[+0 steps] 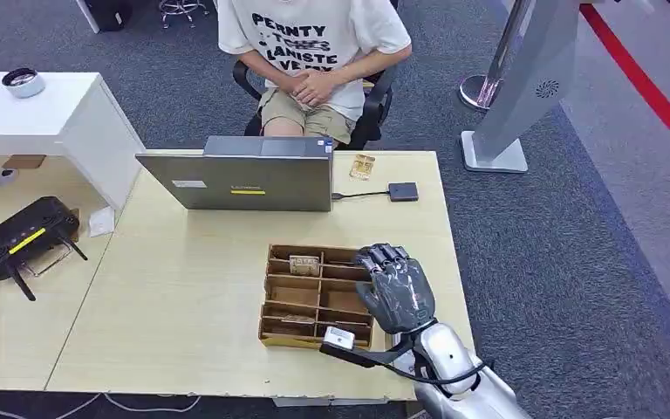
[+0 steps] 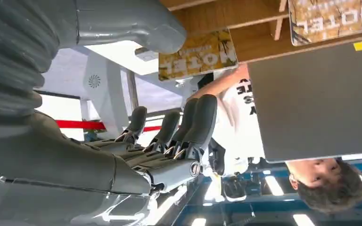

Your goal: Pass the card to the sensor for recognition and then transmit it.

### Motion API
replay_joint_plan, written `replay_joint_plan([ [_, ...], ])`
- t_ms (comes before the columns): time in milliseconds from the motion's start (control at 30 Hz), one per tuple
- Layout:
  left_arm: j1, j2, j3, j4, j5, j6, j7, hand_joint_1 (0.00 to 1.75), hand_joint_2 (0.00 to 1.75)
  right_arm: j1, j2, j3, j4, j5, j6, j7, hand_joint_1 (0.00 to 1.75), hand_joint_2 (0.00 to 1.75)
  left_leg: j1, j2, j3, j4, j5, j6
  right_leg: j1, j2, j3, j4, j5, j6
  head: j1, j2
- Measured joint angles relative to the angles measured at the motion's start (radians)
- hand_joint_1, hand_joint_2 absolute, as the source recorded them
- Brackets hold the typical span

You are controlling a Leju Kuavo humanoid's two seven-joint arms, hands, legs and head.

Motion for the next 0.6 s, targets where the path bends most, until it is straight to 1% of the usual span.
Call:
replay_joint_plan([
  [33, 0.0, 0.0, 0.001, 0.0, -0.003, 0.0, 0.0, 0.0, 0.0, -0.002, 0.0, 0.0, -0.001, -0.002, 0.003, 0.0, 0.84, 1.75, 0.0, 0.0, 0.0, 0.0, 0.0, 0.0, 0.0, 0.0, 0.0, 0.0, 0.0, 0.0, 0.0, 0.0],
  [67, 0.0, -0.001, 0.002, 0.0, -0.005, 0.0, 0.0, 0.0, 0.0, -0.004, 0.0, 0.0, -0.001, -0.004, 0.005, 0.0, 0.8, 1.75, 0.0, 0.0, 0.0, 0.0, 0.0, 0.0, 0.0, 0.0, 0.0, 0.0, 0.0, 0.0, 0.0, 0.0],
  [167, 0.0, -0.003, 0.009, 0.0, -0.013, 0.0, 0.0, 0.0, 0.0, -0.017, 0.002, 0.0, -0.001, -0.018, 0.014, -0.003, 0.82, 1.75, 0.0, 0.0, 0.0, 0.0, 0.0, 0.0, 0.0, 0.0, 0.0, 0.0, 0.0, 0.0, 0.0, 0.0],
  [333, 0.0, -0.003, 0.013, 0.0, -0.019, 0.0, -0.002, 0.0, 0.0, -0.035, 0.013, 0.0, 0.003, -0.028, 0.018, -0.006, 0.79, 1.75, 0.0, 0.0, 0.0, 0.0, 0.0, 0.0, 0.0, 0.0, 0.0, 0.0, 0.0, 0.0, 0.0, 0.0],
  [433, 0.0, -0.003, 0.016, 0.0, -0.022, -0.001, -0.002, 0.0, 0.0, -0.044, 0.02, 0.0, 0.01, -0.034, 0.022, -0.006, 0.84, 1.75, 0.0, 0.0, 0.0, 0.0, 0.0, 0.0, 0.0, 0.0, 0.0, 0.0, 0.0, 0.0, 0.0, 0.0],
  [533, 0.0, -0.003, 0.017, 0.0, -0.027, -0.002, -0.002, 0.0, 0.0, -0.051, 0.031, 0.0, 0.021, -0.042, 0.033, -0.006, 0.86, 1.75, 0.0, 0.0, 0.0, 0.0, 0.0, 0.0, 0.0, 0.0, 0.0, 0.0, 0.0, 0.0, 0.0, 0.0],
  [600, 0.0, -0.003, 0.017, 0.0, -0.031, -0.002, -0.002, 0.0, 0.0, -0.054, 0.037, 0.0, 0.028, -0.047, 0.035, -0.006, 0.79, 1.75, 0.0, 0.0, 0.0, 0.0, 0.0, 0.0, 0.0, 0.0, 0.0, 0.0, 0.0, 0.0, 0.0, 0.0],
])
